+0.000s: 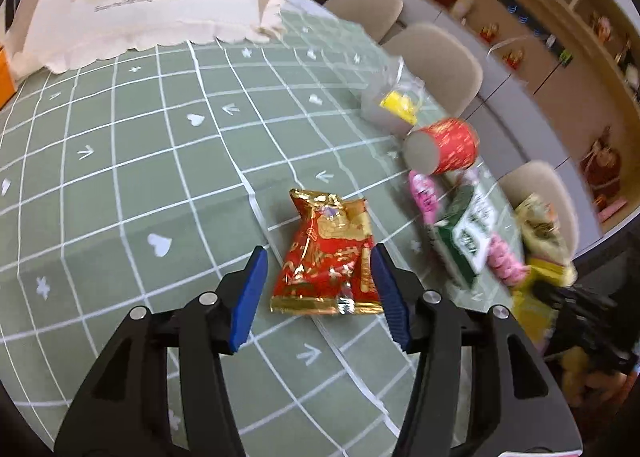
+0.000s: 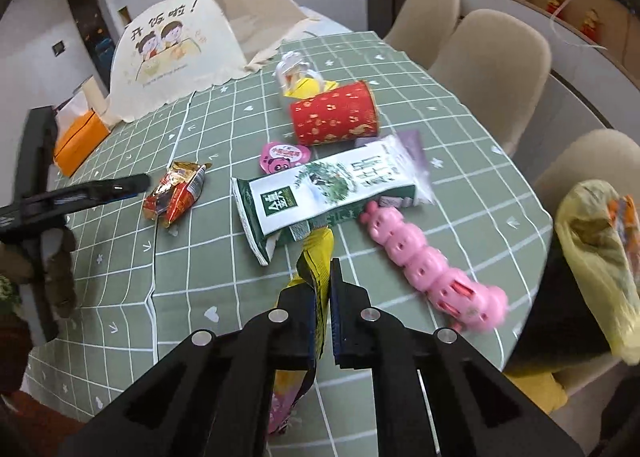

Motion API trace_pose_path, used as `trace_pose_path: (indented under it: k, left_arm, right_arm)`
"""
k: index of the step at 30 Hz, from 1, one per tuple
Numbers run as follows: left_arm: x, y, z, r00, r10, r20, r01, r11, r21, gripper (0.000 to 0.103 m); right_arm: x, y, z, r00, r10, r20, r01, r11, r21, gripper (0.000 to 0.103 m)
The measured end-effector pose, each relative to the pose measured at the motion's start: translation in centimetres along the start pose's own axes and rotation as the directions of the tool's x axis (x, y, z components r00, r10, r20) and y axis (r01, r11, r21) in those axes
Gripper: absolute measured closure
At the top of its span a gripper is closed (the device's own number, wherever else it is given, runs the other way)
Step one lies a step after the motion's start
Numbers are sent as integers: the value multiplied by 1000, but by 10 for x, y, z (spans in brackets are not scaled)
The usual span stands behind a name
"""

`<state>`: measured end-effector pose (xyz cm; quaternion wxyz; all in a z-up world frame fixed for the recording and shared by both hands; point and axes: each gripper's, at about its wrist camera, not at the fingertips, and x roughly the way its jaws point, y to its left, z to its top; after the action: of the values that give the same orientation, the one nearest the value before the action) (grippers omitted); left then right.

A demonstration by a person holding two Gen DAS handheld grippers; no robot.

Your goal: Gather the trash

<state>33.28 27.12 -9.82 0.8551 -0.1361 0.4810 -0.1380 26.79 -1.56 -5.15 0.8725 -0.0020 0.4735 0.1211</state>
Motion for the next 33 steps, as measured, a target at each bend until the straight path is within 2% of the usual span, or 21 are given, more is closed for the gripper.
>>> trace_pose_path:
  k: [3,6,7,11,15,18,23,25,29,33]
  left_arm:
    - [16,-4,0,999,33,-35,-33,999,20,52]
    - [25,-7,-2,996,58,-61,-57,998,12,61]
    - [25,-8,-3,996,65,-63,-65,998,3,68]
    - [15,-24,-5,996,72,-48,-71,997,6,70]
    - [-14,-58,4,997,74,20,-75,995,66,70]
    - [-43,-94,16,993,66,101,-78,990,121,70]
    - [-89,-163,38,971,3,238,-56,975,214,69]
    - [-103,-194,46,957,-27,288,-46,969,242,69]
    - [-112,-240,57,939,-69,336,-29,960,278,69]
    - [-103,-285,61,935,-101,340,-15,946,323,69]
  right_arm:
    - [-10,3,-10,1000,-20,15,20,1000,-15,95]
    - [-21,2,-19,999,-23,38,24,1000,-17,95]
    - [-25,0,-21,999,-21,47,21,1000,-12,95]
    - [-43,-11,-23,995,-8,96,7,1000,7,95]
    - [-66,-27,-16,987,-5,159,3,1000,15,95]
    - [-86,-46,-4,977,-6,215,0,1000,28,95]
    - [-127,-81,20,943,-27,332,18,999,31,95]
    - [-144,-97,30,925,-42,378,36,999,23,95]
    - [-172,-128,40,893,-72,445,70,997,20,95]
    - [-185,-158,39,878,-103,467,96,995,39,95]
